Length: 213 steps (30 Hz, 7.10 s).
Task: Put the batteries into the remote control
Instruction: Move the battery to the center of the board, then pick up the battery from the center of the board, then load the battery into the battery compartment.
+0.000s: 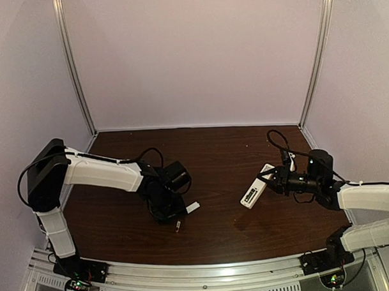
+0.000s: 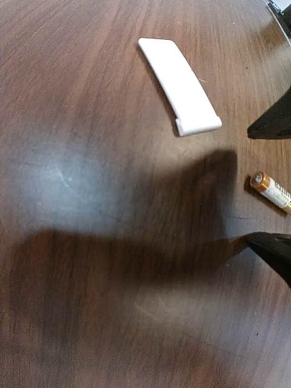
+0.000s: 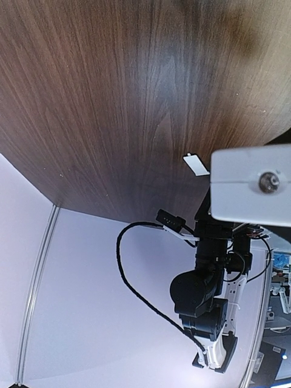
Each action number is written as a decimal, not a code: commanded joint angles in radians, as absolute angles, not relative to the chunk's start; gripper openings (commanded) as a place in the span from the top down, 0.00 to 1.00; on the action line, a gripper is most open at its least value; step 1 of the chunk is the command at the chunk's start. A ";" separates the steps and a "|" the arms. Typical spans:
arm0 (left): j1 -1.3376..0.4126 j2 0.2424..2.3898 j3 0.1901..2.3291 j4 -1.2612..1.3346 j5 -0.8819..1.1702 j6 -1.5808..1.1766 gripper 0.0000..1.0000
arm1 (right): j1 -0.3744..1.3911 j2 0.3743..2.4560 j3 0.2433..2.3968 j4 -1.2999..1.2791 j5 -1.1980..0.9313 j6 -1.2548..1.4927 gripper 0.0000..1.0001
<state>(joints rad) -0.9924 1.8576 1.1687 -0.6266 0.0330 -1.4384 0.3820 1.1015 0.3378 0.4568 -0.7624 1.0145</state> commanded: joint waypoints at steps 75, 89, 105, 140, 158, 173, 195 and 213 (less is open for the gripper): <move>-1.106 1.963 1.259 -0.623 0.017 0.854 0.61 | 0.387 1.263 0.437 0.460 -1.080 0.984 1.00; -1.066 2.012 1.313 -0.640 0.031 0.812 0.73 | 0.387 1.253 0.441 0.436 -1.076 0.970 1.00; -1.065 2.066 1.436 -0.689 0.088 0.667 0.85 | 0.387 1.251 0.451 0.414 -1.071 0.953 1.00; -1.000 2.003 1.368 -0.698 0.197 0.505 0.88 | 0.390 1.253 0.420 0.511 -1.026 1.025 1.00; -1.012 1.701 1.447 -0.822 0.400 -0.124 1.00 | 0.498 1.362 0.399 0.865 -0.912 1.215 1.00; -1.042 1.678 1.590 -0.951 0.401 -0.446 1.00 | 0.641 1.519 0.482 1.025 -0.782 1.272 1.00; -1.091 1.870 1.736 -1.075 0.352 -0.480 1.00 | 0.720 1.614 0.545 1.094 -0.712 1.308 1.00; -1.088 1.943 1.821 -1.156 0.314 -0.549 1.00 | 0.733 1.589 0.510 1.102 -0.669 1.307 1.00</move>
<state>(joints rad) -1.0866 1.9194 1.7870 -1.1271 0.3305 -0.5171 0.7223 1.6157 0.5217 1.0504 -0.6968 1.3079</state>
